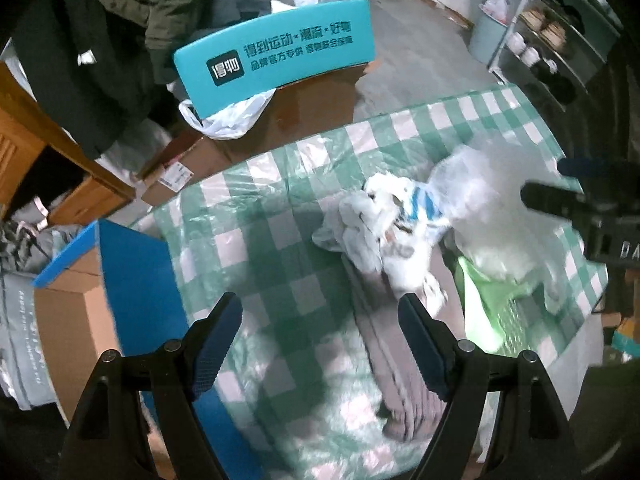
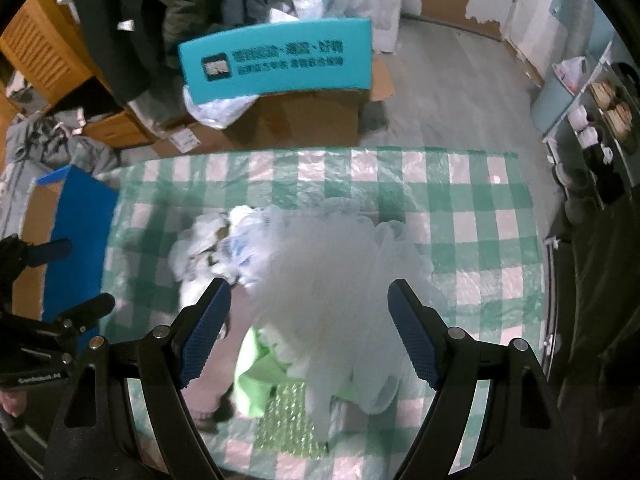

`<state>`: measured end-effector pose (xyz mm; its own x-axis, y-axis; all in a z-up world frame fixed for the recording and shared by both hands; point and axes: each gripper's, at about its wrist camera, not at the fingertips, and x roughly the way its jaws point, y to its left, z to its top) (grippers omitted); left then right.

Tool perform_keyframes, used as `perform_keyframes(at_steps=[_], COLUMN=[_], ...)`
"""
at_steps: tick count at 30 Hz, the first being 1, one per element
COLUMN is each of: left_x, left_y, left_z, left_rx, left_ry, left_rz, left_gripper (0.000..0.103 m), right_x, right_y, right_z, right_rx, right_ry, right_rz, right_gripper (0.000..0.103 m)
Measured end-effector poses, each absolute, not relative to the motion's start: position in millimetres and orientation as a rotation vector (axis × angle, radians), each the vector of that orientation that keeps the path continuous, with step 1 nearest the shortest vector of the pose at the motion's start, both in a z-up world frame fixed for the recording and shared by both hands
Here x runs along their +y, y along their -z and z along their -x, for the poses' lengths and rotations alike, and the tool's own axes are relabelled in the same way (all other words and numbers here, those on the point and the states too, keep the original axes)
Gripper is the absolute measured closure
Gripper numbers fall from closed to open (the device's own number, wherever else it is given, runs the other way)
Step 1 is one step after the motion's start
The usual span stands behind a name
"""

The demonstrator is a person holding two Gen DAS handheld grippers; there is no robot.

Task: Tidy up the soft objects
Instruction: 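Grasp the white sock bundle with the left gripper while the right gripper grasps the mesh puff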

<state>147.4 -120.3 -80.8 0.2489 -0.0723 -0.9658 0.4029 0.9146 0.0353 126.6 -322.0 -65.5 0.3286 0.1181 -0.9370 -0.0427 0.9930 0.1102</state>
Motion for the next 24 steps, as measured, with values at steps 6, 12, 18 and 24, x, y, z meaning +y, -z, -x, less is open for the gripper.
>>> perform_keyframes(at_steps=[6, 12, 18, 24], left_x=[-127, -137, -146, -156], left_y=[102, 112, 126, 139], left_z=[-161, -172, -176, -177], left_rx=[1.318, 1.344, 1.384, 1.412], left_ry=[0.332, 0.354, 0.375, 0.391], left_rz=[-0.259, -0.196, -0.161, -0.15], left_gripper=[0.021, 0.021, 0.021, 0.015], right_x=[-331, -332, -327, -323], right_y=[94, 113, 131, 153], right_z=[-138, -138, -135, -135], right_rx=[1.268, 1.311, 1.362, 1.418], right_ry=[-0.07, -0.075, -0.1, -0.091], right_rz=[-0.11, -0.127, -0.103, -0.066], right_gripper=[0.023, 0.021, 0.016, 0.005])
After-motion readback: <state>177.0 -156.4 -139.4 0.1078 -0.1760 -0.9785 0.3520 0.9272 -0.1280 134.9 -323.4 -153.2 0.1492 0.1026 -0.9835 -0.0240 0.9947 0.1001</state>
